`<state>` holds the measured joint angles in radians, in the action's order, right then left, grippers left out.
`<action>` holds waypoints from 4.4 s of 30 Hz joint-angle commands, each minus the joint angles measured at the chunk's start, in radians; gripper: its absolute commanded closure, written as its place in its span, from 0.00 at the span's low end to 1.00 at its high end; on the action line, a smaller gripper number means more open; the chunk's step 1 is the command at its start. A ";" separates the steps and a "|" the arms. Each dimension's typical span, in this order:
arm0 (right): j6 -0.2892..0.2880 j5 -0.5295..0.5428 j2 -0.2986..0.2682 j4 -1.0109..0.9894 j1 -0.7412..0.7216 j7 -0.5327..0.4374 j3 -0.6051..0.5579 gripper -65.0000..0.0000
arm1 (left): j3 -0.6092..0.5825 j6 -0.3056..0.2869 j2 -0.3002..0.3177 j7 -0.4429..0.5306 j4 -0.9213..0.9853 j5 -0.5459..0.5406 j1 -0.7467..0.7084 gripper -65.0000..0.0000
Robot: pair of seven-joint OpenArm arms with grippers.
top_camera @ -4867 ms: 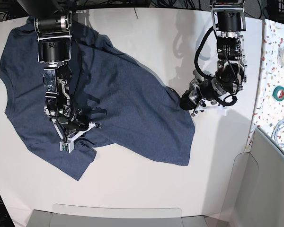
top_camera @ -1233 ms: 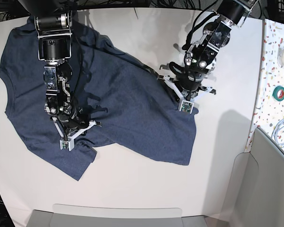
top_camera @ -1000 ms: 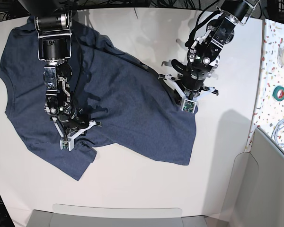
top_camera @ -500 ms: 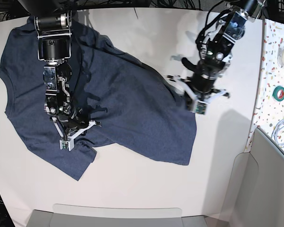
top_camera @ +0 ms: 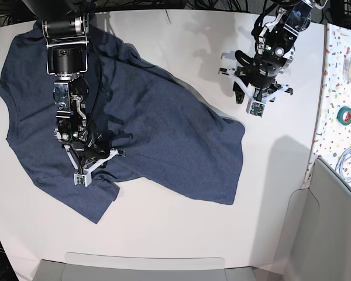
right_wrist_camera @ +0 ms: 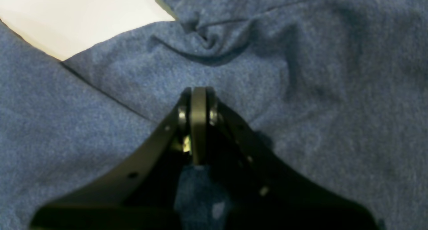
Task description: Layout the t-shirt on the table in an organized manner, then fold the t-shirt properly
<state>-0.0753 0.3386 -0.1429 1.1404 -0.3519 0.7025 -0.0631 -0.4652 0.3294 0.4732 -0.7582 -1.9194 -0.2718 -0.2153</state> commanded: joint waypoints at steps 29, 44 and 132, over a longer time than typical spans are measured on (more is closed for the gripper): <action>-0.001 -0.002 -0.002 0.016 0.009 0.006 0.001 1.00 | -0.251 0.072 -0.124 0.030 0.252 0.007 0.245 0.59; -0.002 -0.002 -0.002 0.016 0.009 0.003 0.001 1.00 | -0.284 0.070 -0.118 0.084 0.317 0.007 0.304 1.00; -0.002 -0.002 -0.002 0.017 0.037 0.004 0.001 1.00 | -0.364 0.121 -0.230 0.219 0.341 0.007 0.356 0.83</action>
<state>-0.0795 0.3428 -0.1429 1.1564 -0.3130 0.6582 -0.0631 -0.8310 0.4446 0.2443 -0.5510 -1.5673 -0.2729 0.1253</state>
